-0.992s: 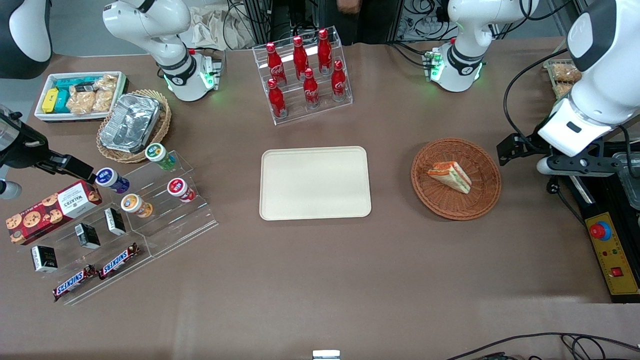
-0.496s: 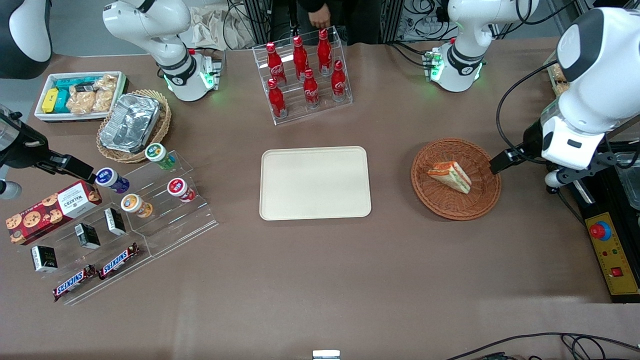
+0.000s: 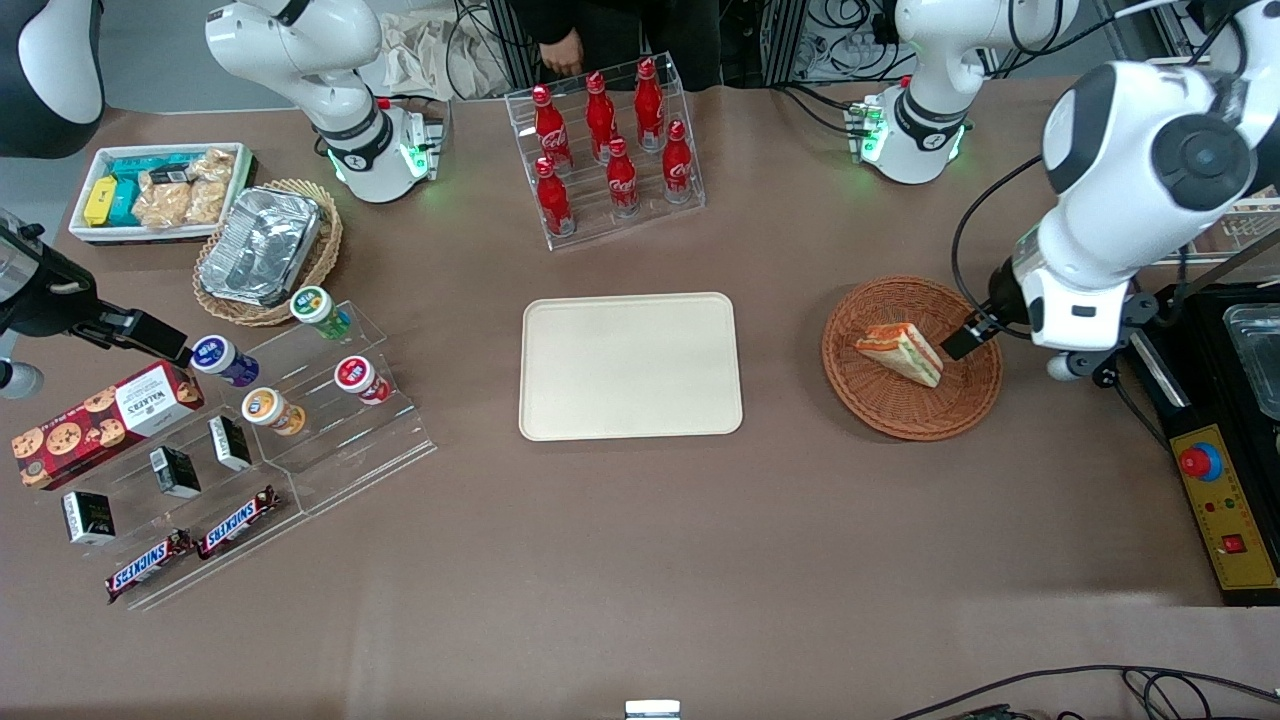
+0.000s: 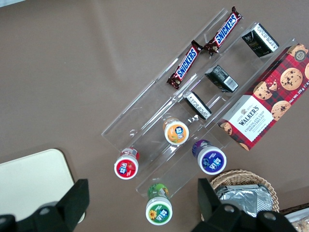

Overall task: Place sandwich from basket to tray
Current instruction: 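Lower the open left gripper over the sandwich in the basket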

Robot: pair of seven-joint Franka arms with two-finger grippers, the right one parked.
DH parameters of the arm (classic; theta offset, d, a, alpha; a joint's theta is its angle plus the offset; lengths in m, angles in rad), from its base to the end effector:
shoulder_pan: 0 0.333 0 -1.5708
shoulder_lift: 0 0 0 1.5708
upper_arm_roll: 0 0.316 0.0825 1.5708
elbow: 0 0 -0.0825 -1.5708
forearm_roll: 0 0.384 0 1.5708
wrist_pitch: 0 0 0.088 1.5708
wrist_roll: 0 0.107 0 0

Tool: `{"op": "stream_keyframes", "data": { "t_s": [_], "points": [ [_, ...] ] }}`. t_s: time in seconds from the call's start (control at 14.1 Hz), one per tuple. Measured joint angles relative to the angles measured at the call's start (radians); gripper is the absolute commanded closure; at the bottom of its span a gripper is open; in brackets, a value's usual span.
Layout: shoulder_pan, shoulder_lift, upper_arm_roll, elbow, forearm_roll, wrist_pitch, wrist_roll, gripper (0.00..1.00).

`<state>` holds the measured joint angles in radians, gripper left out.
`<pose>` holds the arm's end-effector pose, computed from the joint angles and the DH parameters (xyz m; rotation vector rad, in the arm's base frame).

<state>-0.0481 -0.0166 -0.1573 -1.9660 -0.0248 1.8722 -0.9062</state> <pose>0.5322 -0.1132 0.4715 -2.9223 -1.0820 0.1196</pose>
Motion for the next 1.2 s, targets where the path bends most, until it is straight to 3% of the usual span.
{"op": "stream_keyframes", "data": {
  "t_s": [0.64, 1.2],
  "points": [
    [-0.019, 0.001, 0.003, -0.314, 0.000, 0.271, -0.131, 0.00],
    [-0.019, 0.003, 0.003, -0.488, 0.000, 0.495, -0.149, 0.00]
  ]
}}
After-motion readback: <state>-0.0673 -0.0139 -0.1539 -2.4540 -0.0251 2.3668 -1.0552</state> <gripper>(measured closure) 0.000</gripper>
